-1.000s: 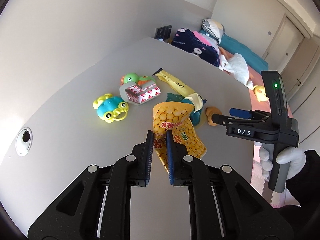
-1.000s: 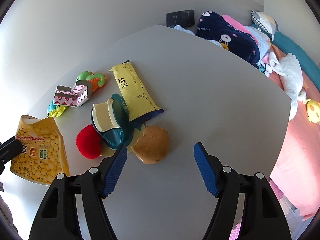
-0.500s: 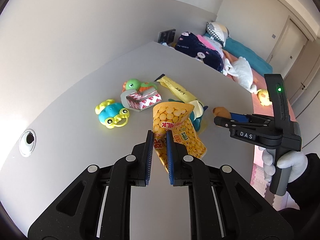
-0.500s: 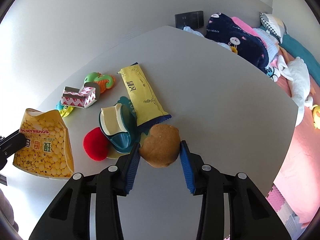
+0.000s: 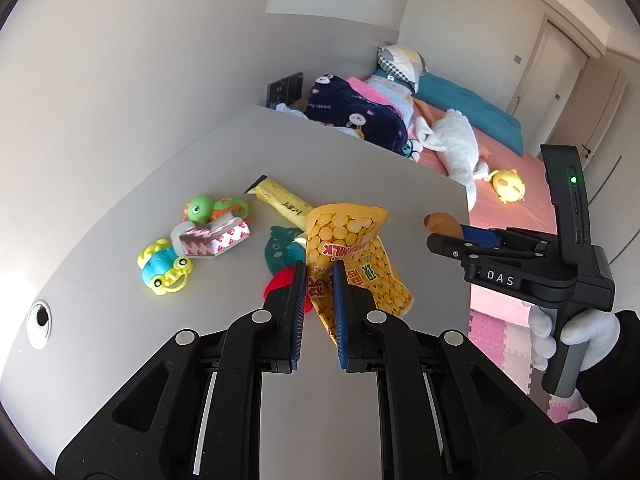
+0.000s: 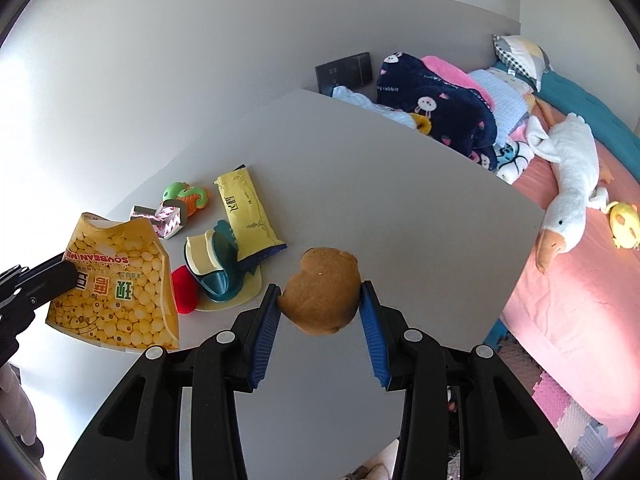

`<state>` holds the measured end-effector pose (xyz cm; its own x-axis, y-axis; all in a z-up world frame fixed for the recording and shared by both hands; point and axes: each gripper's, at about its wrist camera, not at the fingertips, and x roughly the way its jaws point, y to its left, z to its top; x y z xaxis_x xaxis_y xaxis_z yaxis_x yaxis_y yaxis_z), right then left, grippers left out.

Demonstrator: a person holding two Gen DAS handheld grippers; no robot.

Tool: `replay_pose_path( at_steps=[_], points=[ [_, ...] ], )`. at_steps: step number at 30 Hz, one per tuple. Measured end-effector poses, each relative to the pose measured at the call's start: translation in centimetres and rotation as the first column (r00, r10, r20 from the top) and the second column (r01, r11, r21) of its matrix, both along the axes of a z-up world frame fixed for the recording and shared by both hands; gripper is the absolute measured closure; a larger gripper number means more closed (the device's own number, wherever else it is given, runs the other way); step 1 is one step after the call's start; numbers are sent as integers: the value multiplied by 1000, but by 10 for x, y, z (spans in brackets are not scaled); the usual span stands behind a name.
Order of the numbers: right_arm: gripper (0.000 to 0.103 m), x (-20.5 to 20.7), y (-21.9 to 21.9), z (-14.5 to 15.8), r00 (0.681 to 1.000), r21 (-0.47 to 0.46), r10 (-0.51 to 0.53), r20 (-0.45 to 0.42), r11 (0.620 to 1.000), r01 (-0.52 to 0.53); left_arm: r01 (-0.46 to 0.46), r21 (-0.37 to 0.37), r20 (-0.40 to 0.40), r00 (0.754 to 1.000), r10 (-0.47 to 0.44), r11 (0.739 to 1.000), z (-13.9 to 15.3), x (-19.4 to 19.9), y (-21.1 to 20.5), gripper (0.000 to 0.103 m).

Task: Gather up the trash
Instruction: 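Carry the snack bag and bread toy over the black bin with both tools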

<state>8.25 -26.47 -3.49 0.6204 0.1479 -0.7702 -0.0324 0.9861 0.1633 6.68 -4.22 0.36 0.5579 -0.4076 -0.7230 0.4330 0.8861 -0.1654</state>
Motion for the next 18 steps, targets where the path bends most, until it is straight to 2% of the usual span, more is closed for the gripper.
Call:
replay_pose_path(
  at_steps=[18],
  points=[
    [61,-49,-96,8,984,1,-176,29,984,176,182,-7,3,983,-182,983,3,-6,-109,90]
  ],
)
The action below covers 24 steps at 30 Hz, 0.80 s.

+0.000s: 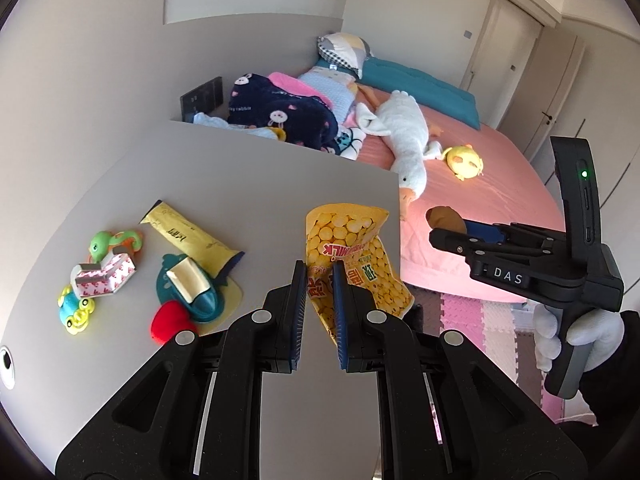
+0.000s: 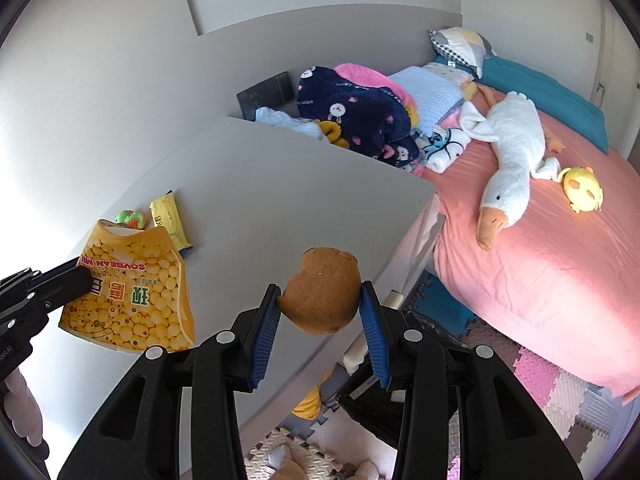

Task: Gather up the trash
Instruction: 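Carry the snack bag and bread toy over the black bin with both tools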

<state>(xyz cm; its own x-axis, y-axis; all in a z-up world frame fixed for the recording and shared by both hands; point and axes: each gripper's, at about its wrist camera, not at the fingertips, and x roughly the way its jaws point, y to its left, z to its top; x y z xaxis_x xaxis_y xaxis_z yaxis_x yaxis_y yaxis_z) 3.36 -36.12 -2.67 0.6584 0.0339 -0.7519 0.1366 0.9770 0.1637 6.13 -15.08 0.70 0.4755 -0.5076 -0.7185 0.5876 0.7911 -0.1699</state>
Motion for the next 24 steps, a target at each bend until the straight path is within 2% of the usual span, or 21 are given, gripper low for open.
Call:
replay_pose_path(
  at_steps=[12,24],
  points=[
    [61,-30,-45,2,995,4,-96,13,995,95,114,1,1,993,-114,993,0,-6,-56,90],
    [61,-64,-95,2,980,7,-199,21,980,199,226,-1,4,974,-226,974,-1,-22,-117,90]
  ],
)
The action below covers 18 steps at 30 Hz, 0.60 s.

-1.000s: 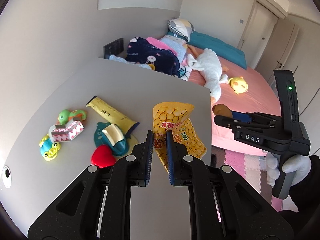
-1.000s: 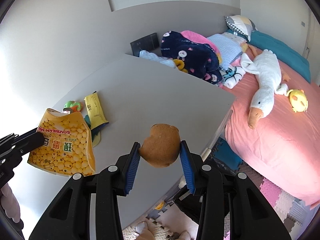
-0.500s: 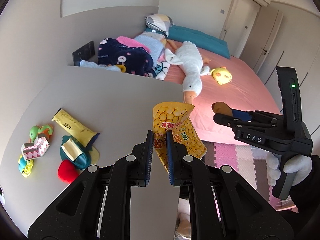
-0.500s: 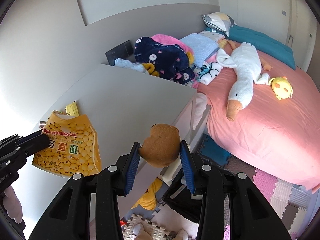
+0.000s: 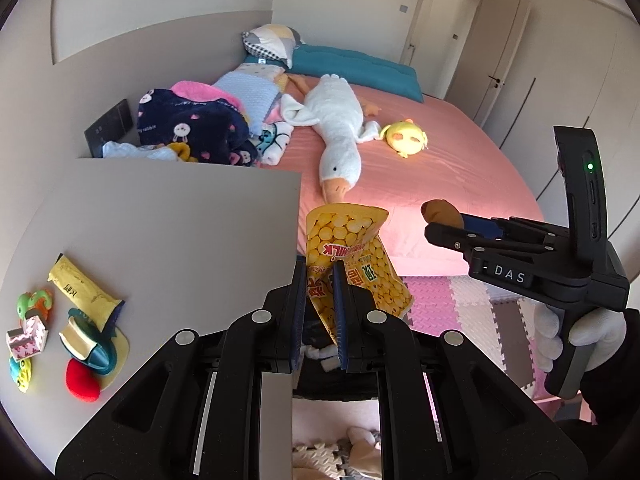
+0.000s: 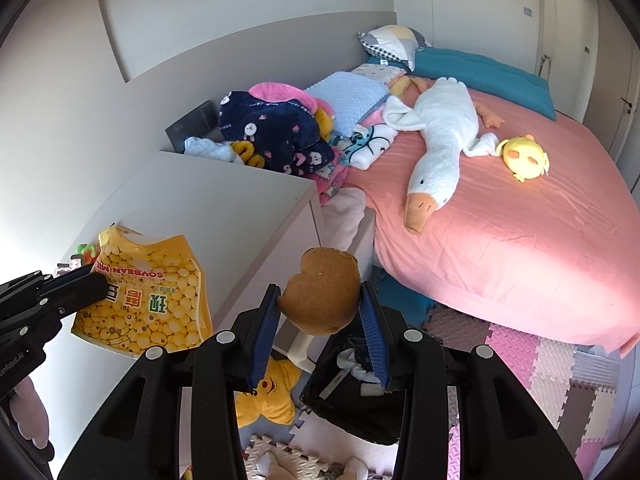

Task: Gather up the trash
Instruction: 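Carry the snack bag and bread toy over the black bin with both tools, then open both tools to drop the bag and bread toy into the bin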

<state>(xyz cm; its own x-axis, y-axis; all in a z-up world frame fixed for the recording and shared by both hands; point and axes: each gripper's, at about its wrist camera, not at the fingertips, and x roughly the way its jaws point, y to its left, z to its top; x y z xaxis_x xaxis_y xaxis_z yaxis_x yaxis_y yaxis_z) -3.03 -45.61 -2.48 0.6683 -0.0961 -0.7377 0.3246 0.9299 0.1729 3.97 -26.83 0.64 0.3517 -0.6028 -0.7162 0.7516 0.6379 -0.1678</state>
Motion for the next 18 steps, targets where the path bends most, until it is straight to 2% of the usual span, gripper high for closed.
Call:
replay_pose_path(
  at_steps=[16,17,18],
  points=[
    [61,-31,-56,-5,994,0,-113,-4,994,113,128,26,-32,991,-127,991,-15,-16,-70,89],
    [55,-32,-59,-5,993,1,-121,-5,993,121,130,34,-39,991,-128,991,-17,-17,-73,86],
    [42,-30,-62,-5,991,-3,-133,-10,991,133,122,49,-45,992,-120,991,-20,-16,-76,80]
  ],
)
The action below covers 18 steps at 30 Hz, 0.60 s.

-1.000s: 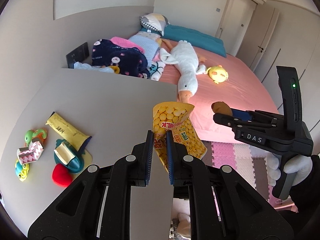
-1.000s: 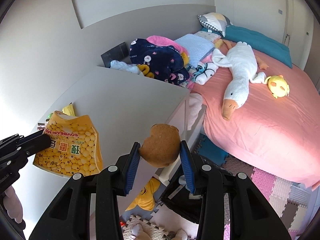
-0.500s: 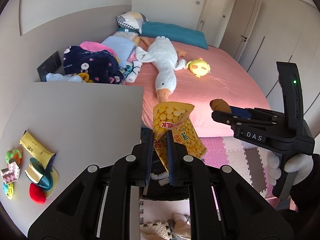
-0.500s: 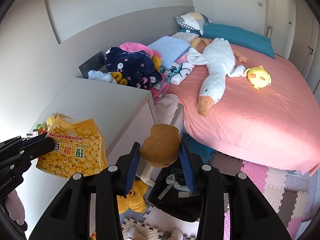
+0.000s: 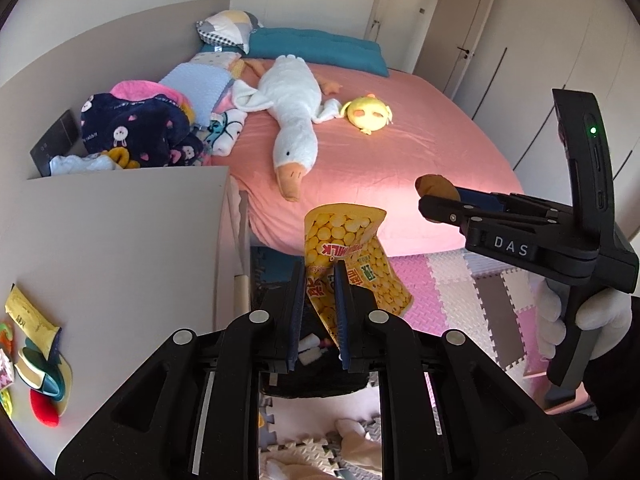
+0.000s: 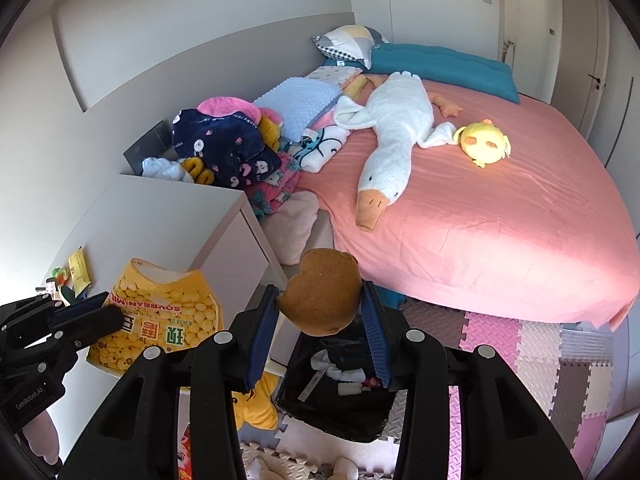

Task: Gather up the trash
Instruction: 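Open both tools to drop the bag and bread toy into the bin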

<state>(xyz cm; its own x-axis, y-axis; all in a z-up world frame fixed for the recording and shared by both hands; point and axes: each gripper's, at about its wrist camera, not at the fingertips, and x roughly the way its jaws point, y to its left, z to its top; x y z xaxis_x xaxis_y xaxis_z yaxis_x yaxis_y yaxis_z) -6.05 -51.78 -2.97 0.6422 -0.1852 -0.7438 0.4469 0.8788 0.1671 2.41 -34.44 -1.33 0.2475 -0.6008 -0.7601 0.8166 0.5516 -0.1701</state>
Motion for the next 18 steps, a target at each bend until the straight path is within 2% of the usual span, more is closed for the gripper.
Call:
replay_pose_path(
  at_steps=[1,2,7,18],
  points=[
    [37,-1,-3,1,1000,-11,-19,0,1000,19,-11,21,-3,1000,11,1000,-3,2,-3,47],
    [34,-3,-5,3,999,-34,-50,10,998,50,-29,34,7,1000,29,999,-5,4,-5,23],
    [34,-8,-17,6,995,-50,-96,26,994,98,-32,18,18,999,31,999,-4,7,-8,23],
    [34,-10,-23,5,994,-36,-104,27,994,105,-10,16,34,999,10,1000,-3,2,-10,23]
  ],
)
